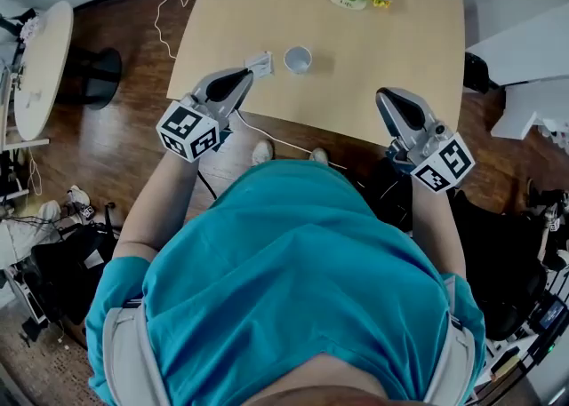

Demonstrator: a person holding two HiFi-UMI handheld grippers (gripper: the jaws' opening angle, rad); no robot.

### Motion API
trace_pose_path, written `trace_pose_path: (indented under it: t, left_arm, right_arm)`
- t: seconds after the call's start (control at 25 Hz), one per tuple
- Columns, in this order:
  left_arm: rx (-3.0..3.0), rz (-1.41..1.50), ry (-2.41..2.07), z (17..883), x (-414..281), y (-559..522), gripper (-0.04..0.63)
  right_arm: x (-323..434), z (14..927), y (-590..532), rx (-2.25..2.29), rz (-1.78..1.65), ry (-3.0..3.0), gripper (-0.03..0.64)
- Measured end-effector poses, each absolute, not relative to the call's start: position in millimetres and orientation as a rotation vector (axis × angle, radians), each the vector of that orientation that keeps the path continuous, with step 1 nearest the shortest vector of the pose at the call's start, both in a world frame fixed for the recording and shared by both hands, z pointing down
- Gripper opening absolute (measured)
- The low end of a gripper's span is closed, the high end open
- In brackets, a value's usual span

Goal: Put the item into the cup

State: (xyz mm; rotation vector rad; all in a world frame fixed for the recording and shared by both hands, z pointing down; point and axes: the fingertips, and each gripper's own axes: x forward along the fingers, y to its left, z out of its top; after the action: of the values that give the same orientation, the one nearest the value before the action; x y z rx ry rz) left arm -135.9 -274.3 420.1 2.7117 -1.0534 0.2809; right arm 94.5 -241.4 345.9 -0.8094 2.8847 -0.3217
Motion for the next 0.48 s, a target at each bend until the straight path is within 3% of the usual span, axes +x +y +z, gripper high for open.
trace_pose_path:
  t: [0.48]
  left_arm:
    - [2.797,0.814,-0.797,510.0,-101.3,-354.6,0.006]
  right_arm:
    - [102.2,400.2,-292.4,-0.981,-0.401,2.861,0.002]
